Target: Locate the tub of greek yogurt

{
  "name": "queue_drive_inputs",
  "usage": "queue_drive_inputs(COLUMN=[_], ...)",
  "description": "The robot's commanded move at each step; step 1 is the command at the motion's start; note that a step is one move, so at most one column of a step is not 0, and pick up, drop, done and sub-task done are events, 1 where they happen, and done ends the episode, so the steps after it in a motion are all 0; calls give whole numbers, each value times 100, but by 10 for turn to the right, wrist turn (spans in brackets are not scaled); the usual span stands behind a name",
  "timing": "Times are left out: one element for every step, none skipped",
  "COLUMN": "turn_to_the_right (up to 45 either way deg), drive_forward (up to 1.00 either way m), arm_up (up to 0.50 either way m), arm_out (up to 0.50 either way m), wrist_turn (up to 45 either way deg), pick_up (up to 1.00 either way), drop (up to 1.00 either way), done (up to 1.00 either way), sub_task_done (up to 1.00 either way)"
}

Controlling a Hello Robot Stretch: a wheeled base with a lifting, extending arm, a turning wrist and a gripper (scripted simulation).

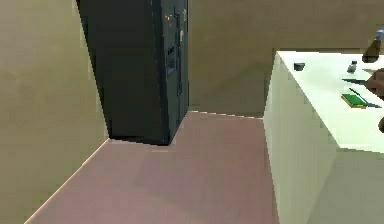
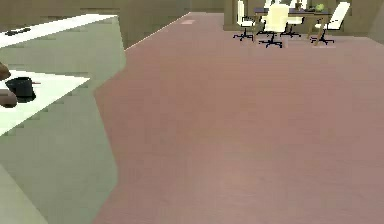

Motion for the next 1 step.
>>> queue_drive_inputs(turn_to_the_right=[0], drive_forward=[50], arm_up=[0], arm_out=[0], wrist_turn=[0], pick_up=[0], drop=[0], done=[0], sub_task_done=[0])
